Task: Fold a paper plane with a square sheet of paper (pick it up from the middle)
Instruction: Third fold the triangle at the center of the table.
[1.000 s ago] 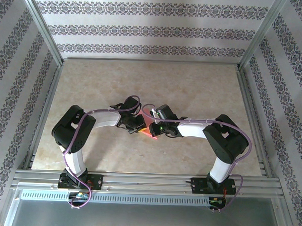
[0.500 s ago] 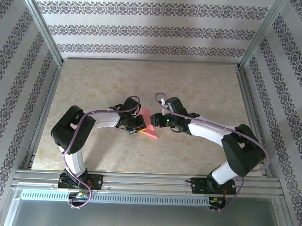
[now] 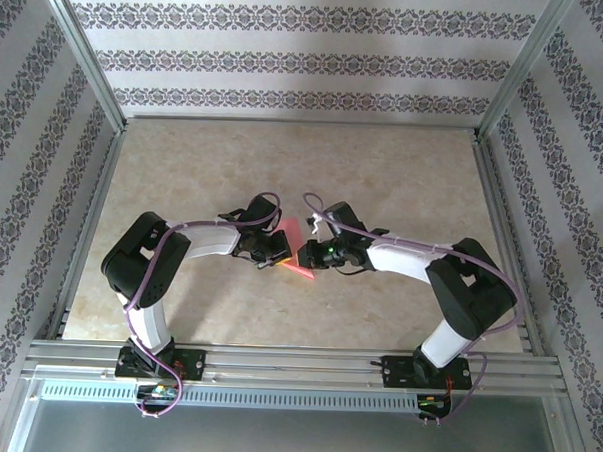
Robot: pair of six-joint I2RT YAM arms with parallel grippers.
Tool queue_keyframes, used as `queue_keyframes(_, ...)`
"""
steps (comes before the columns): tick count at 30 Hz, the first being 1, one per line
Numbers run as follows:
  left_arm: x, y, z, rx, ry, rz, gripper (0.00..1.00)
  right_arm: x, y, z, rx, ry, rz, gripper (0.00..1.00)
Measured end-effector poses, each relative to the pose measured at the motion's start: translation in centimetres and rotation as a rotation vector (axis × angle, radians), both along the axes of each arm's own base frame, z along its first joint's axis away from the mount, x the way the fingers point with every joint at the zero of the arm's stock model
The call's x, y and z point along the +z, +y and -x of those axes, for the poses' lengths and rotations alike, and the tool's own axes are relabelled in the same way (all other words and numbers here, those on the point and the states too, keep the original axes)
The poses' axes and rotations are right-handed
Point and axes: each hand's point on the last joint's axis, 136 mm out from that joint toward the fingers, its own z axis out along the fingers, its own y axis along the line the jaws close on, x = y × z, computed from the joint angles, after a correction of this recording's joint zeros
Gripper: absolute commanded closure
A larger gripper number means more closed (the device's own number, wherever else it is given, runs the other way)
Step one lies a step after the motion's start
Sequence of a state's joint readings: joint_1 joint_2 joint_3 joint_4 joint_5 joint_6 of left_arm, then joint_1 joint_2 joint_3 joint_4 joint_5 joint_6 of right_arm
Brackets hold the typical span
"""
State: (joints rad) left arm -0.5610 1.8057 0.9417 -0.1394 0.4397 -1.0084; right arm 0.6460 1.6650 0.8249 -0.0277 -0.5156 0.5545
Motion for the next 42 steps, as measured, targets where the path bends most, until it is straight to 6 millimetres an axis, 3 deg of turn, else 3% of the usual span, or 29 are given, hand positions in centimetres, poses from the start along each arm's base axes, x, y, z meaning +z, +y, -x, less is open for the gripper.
queue_keyframes(6, 0.0, 0.0, 0.0, -0.002, -0.001, 0.000, 0.90, -2.0, 0.0, 0.6, 0.013, 0.055, 0.030, 0.92)
queue_keyframes(22, 0.0, 0.0, 0.0, -0.002, -0.002, 0.000, 0.90, -3.3, -0.1, 0.9, 0.015, 0.094, 0.058, 0.92)
queue_keyframes(42, 0.0, 0.0, 0.0, -0.008, -0.004, -0.002, 0.91, -3.5, -0.2, 0.8, 0.011, 0.126, 0.044, 0.92)
